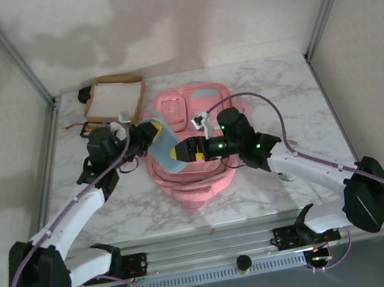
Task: Pack the student bag
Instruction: Pass the pencil pouch.
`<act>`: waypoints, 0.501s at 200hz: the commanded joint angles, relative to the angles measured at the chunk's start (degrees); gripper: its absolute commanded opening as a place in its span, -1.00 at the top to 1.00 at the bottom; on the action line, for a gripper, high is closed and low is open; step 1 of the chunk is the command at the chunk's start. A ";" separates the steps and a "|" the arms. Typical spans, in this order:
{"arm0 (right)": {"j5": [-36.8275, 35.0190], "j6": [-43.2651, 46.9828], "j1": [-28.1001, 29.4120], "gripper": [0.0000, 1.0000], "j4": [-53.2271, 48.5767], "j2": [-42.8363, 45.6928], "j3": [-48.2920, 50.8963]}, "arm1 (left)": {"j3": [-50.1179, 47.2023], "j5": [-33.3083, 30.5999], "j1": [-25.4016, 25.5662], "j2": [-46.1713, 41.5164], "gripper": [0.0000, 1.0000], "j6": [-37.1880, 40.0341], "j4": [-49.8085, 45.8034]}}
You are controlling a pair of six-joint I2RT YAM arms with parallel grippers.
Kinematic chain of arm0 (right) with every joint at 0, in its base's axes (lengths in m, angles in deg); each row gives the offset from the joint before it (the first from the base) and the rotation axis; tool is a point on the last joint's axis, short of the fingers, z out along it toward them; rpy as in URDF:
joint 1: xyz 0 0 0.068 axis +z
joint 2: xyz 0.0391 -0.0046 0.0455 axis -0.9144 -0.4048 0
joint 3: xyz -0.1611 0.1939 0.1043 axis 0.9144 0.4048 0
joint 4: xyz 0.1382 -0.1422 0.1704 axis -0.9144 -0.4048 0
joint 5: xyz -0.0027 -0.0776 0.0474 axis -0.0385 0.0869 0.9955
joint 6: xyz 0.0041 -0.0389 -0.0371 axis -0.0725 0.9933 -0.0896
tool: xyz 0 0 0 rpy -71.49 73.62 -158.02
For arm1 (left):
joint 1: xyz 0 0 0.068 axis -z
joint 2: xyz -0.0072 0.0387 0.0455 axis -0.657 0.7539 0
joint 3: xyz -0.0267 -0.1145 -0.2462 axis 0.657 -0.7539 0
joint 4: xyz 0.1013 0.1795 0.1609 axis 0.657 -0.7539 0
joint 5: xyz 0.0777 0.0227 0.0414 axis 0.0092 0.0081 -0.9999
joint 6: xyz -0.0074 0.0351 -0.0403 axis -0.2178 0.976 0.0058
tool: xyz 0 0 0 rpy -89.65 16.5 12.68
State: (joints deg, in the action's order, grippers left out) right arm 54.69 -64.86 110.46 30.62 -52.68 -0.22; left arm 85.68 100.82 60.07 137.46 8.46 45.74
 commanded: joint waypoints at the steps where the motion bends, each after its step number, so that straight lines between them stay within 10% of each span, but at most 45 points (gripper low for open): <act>1: 6.41 -4.94 -0.64 -0.88 6.83 -1.12 1.51 | 2.06 -0.30 2.57 3.04 0.84 -2.75 10.86; 61: 5.98 -5.95 -4.21 -0.01 9.02 1.23 4.98 | 2.28 -1.60 3.99 5.53 0.59 -1.02 9.47; 100: 3.59 -3.11 -6.03 0.36 3.97 2.11 4.62 | 4.00 -3.42 3.98 4.37 -0.37 8.25 -1.52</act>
State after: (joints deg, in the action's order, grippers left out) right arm 59.98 -70.69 106.22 36.96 -52.44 4.59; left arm 86.93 98.87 63.48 142.86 9.86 51.05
